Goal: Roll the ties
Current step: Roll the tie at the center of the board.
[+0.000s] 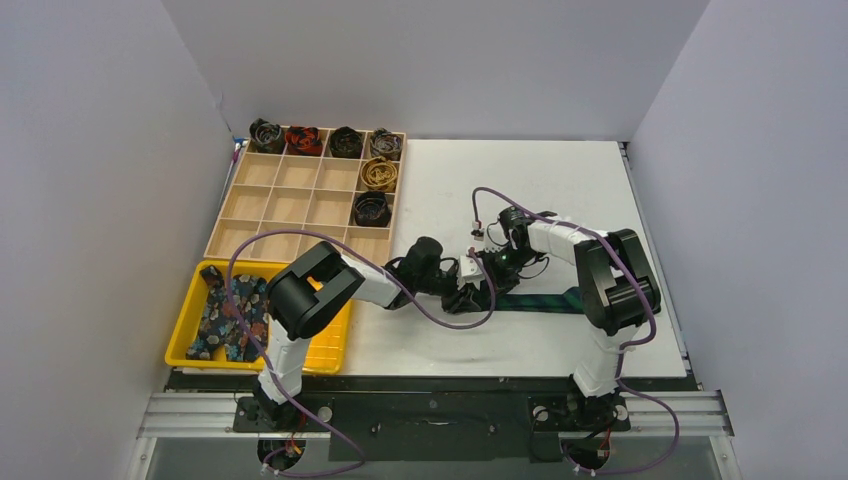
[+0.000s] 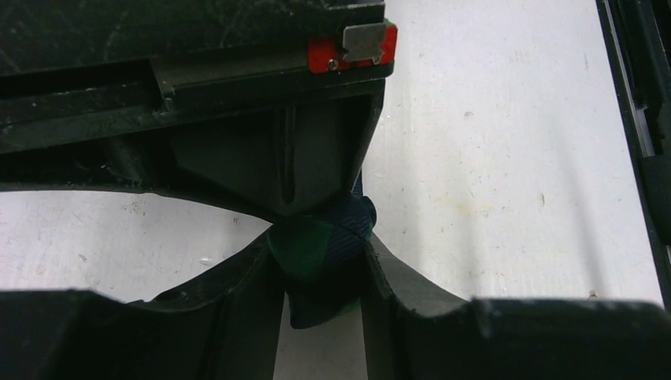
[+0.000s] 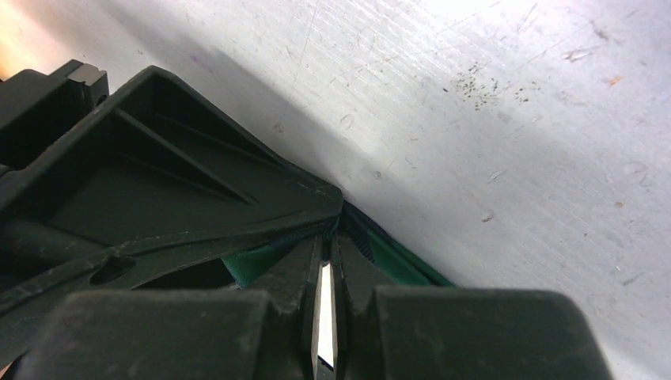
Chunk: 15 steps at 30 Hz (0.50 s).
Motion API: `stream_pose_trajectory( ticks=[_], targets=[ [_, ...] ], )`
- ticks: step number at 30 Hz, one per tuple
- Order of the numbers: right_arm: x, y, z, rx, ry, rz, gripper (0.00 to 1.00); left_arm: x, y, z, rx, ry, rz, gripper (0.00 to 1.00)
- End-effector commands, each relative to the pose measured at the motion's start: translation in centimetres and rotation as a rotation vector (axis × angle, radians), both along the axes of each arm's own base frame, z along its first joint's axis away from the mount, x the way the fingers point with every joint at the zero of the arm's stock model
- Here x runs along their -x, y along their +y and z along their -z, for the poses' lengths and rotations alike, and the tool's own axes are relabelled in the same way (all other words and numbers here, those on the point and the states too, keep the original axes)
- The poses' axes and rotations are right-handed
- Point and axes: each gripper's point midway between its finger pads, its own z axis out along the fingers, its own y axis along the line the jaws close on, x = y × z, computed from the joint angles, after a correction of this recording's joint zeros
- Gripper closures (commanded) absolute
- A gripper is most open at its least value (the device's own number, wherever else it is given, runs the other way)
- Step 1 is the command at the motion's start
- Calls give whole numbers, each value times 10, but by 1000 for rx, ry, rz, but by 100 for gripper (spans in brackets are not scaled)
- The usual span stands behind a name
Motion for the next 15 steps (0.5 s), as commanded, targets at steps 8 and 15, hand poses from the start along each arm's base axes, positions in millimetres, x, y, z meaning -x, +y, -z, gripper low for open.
stream_pose_trajectory(
  ticks=[8, 15],
  targets=[
    [1, -6, 13, -12, -19, -6, 100, 4, 41, 31, -120, 61, -42, 42],
    [-2, -7, 18, 5, -16, 12, 100, 2, 46, 18, -75, 34, -77, 31]
  ],
)
